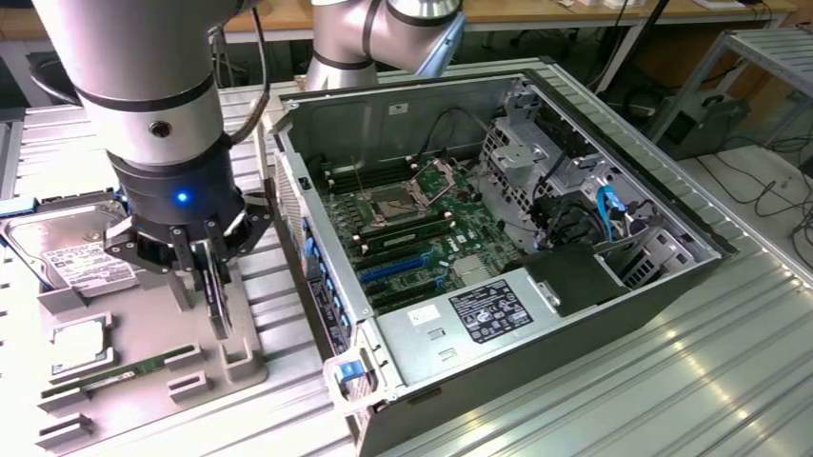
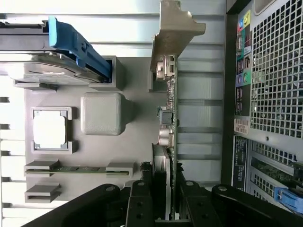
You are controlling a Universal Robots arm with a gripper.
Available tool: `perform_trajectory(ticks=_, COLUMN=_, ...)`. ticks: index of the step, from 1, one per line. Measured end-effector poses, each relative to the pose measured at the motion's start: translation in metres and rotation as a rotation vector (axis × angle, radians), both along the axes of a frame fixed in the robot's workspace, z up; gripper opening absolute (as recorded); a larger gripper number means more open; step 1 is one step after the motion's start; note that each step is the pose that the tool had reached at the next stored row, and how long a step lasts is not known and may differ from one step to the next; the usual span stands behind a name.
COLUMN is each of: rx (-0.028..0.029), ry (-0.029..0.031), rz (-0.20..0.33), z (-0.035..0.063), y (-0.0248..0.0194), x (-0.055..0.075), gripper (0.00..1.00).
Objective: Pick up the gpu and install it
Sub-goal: 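Pick up the gpu and move the gpu toward the slot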
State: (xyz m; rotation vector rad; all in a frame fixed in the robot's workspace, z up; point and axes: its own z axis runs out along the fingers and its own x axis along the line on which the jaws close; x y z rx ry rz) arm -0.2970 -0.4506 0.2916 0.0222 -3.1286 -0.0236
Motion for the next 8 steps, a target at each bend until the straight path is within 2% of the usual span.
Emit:
perform_trajectory(ticks=1, rx=-0.0103, ry=0.0001, rz=0.000, z=0.0004, y=0.0000, x=0.000, gripper=0.27)
perform_trajectory(ticks=2, rx=-0.0103, ry=0.0001, rz=0.000, z=0.0087, y=0.0000, x=0.000, gripper=0.27)
perform_trajectory(ticks=3, rx=-0.0103, ry=0.0001, rz=0.000, z=0.0127, y=-0.0001, x=0.000, gripper=0.27)
perform_trajectory(ticks=8, rx=-0.0104, ry=0.0002, rz=0.000, z=0.0157, y=0.0000, x=0.000, gripper=0.27)
